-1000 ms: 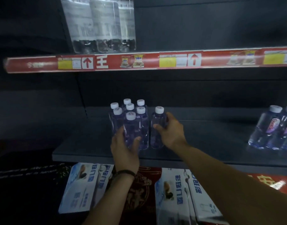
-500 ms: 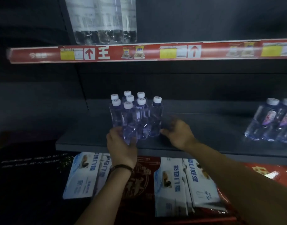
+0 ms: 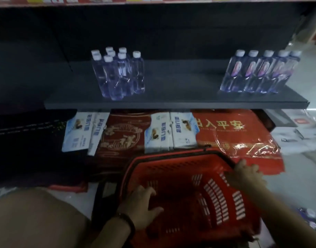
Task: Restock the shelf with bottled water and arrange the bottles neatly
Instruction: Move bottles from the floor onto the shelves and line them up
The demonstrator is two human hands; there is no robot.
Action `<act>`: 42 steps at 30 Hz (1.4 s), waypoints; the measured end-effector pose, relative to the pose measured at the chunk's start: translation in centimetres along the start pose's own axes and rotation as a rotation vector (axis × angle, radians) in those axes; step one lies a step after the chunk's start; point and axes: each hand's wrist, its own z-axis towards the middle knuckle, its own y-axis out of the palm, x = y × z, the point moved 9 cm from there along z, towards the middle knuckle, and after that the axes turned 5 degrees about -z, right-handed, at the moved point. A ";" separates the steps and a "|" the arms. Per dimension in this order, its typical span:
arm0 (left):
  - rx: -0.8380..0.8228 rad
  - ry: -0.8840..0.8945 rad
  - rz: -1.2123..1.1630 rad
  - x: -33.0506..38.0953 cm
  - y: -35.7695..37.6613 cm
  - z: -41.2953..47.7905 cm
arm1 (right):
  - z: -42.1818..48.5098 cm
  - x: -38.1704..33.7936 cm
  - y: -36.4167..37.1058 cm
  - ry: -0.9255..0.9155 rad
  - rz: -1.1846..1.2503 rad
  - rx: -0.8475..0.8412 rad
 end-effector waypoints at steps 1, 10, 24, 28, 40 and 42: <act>0.025 -0.022 0.020 -0.4 1.1 -0.7 | 0.6 0.7 1.8 0.024 -0.006 -0.070; 0.213 -0.220 0.399 -7.9 1.7 -4.3 | 2.1 -4.4 4.9 -0.302 -0.150 -0.261; 0.428 -0.420 -0.128 -15.8 -0.5 -11.0 | -14.6 -27.4 16.7 -0.808 0.277 -0.569; 0.485 -0.517 -0.232 -17.8 -1.5 -12.7 | -20.0 -34.6 21.6 -0.934 0.338 -0.673; 0.407 -0.947 -0.057 -29.9 -7.6 -18.2 | -36.7 -48.0 25.5 -1.150 0.168 -0.692; 0.367 -1.002 -0.047 -31.3 -8.6 -19.2 | -37.2 -47.5 24.0 -1.224 0.064 -0.697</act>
